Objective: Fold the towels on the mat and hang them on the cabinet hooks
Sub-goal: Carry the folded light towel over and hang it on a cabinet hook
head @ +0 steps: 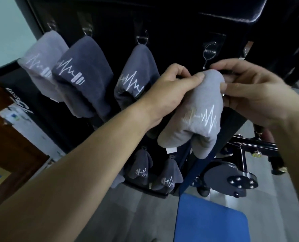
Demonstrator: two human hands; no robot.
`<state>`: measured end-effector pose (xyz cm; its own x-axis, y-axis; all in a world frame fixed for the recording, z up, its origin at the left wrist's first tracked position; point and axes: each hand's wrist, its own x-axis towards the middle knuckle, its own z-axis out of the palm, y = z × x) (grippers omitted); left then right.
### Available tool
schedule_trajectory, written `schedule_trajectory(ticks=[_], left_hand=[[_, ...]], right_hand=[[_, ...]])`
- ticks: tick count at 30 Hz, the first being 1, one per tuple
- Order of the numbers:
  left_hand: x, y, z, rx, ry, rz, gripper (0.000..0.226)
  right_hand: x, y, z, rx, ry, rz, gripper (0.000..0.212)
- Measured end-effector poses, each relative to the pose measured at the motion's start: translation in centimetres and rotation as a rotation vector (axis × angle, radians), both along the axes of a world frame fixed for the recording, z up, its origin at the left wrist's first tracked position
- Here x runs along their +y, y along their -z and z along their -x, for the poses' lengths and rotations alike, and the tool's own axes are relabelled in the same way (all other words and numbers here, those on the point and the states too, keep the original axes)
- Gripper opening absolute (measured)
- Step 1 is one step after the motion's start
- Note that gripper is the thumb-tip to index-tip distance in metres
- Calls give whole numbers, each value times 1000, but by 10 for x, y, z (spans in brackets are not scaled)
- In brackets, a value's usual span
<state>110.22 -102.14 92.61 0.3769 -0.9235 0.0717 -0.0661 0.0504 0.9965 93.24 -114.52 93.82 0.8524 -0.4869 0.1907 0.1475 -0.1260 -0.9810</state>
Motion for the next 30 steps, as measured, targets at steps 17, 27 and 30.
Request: schedule_trajectory(ticks=[17,27,30], left_hand=[[-12,-15,8,348,-69,208,38],[-17,29,25,33,-243,259,31],[-16,32,27,-150,-255,236,29]], right_hand=[[-13,-7,-2,-134,156,-16,34],[25,17,-9,125,433,432,32],[22,29,-6,207,492,629,45]])
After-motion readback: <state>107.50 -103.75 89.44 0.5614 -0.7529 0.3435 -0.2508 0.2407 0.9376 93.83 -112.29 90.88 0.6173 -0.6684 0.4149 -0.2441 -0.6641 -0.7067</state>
